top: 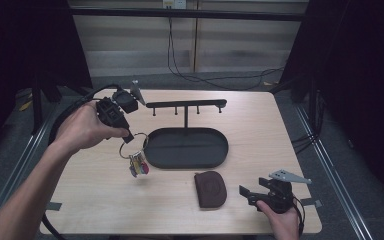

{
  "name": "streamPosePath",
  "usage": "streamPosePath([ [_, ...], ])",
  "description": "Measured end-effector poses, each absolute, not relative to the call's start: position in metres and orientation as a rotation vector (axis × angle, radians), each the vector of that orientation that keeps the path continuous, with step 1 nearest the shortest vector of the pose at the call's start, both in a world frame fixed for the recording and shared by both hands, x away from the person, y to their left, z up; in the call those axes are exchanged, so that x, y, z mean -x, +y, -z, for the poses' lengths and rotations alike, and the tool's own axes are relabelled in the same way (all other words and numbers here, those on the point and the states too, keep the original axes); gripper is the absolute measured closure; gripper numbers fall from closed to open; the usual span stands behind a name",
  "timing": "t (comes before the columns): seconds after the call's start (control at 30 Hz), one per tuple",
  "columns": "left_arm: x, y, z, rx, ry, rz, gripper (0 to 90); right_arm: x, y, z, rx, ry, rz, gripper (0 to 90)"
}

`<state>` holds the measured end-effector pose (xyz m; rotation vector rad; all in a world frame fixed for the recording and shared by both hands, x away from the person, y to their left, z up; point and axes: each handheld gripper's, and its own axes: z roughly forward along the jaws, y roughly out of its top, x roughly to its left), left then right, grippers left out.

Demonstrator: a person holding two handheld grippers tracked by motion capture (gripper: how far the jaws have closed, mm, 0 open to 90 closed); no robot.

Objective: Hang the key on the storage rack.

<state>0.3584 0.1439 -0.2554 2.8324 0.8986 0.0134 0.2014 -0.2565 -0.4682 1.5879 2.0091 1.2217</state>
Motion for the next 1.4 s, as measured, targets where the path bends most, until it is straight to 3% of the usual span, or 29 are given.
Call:
streamPosePath([
  [0.57,-0.373,0.126,0.249,-2.847,0.901,-0.002,88.1,-0.201,-0.256,0.468,-1.584,2.018,-1.221,14.2],
  [1.4,-0.423,0.095,0.253,-2.851,0.965,-0.015,87.9,-0.2,-0.255,0.469,-1.578,2.042,-1.211,14.3],
])
